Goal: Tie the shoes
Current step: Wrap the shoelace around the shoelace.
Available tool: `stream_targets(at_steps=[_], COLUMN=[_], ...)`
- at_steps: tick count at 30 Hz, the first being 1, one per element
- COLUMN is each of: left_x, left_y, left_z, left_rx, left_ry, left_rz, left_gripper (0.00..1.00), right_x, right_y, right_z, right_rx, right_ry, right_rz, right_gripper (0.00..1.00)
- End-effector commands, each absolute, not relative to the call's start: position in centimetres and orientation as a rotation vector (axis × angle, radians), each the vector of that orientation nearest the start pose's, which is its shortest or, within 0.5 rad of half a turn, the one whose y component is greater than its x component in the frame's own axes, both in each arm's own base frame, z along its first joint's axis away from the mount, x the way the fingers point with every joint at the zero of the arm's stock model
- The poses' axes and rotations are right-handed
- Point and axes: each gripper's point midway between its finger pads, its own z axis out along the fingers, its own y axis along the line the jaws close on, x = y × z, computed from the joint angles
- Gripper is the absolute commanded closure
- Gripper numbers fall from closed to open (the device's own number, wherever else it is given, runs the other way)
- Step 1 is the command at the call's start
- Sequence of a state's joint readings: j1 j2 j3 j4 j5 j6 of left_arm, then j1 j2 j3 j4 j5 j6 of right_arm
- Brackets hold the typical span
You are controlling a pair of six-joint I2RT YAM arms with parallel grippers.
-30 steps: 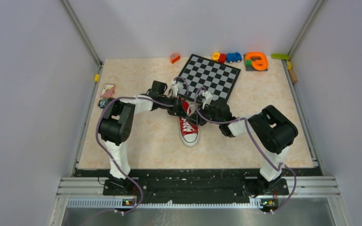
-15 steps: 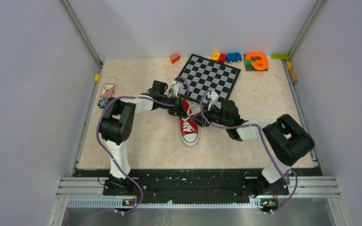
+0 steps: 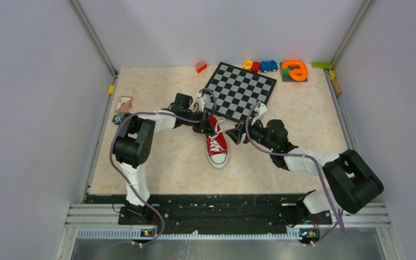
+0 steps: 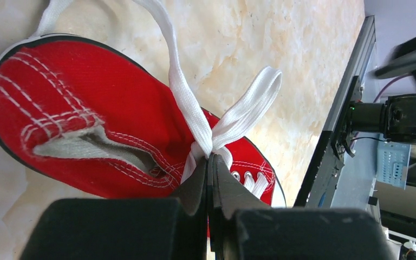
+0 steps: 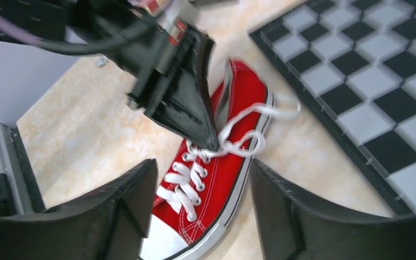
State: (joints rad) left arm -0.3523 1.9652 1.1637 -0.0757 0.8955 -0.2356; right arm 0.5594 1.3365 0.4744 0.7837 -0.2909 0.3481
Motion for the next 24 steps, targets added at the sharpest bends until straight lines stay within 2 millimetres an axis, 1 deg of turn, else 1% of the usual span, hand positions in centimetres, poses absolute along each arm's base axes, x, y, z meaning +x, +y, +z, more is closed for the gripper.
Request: stream_targets(at_steps=[1,2,3,5,7,8,9,10,13,17,24], left_x=[34.7,34.7,34.6,34.7,34.7,34.7,34.7,34.7,34.5,34.3,34.1], left_y=[-27.2,-27.2,-27.2,-27.1,-26.8,-26.7,-26.6,-26.6,-26.7,-26.7,-26.3], left_z=[6.7,6.9,6.9,7.1,7.2,7.2,7.2,7.2,6.9,6.5,6.8], left_rx=[0.554,0.555,0.555,0.564,0.57,0.573,0.577,0.579,0.585,0.591,0.604], left_ry=[2.354,2.343,2.34,2.333,2.336,2.336,2.335,2.336,2.339,2.35,2.36], left_rz=[-1.262,-1.258,-1.259,-1.248,-1.218,-1.207,-1.199,-1.196,-1.209,-1.219,-1.188], left_gripper=[1.0,1.0,1.0,1.0,1.0,1.0,1.0,1.0,1.0,1.0,1.0], right_x=[31.8,31.8,31.9,31.8,32.2,32.2,32.2,32.0,31.9,32.4,32.0], right_y=[27.5,27.6,27.7,28.1,28.0,28.4,28.9,29.3,30.4,31.3,33.6], right_z=[12.9,12.0,11.7,11.4,10.6,10.2,10.0,9.6,9.1,8.2,8.3], right_rx=[-0.472,-0.504,-0.511,-0.526,-0.519,-0.528,-0.546,-0.558,-0.557,-0.537,-0.522], right_ry=[1.83,1.848,1.846,1.827,1.835,1.843,1.846,1.849,1.847,1.869,1.854], right_rz=[0.884,0.861,0.85,0.815,0.739,0.745,0.77,0.793,0.86,0.873,0.944], right_gripper=[0.59,0.65,0.67,0.68,0.8,0.82,0.89,0.92,0.93,0.95,0.94])
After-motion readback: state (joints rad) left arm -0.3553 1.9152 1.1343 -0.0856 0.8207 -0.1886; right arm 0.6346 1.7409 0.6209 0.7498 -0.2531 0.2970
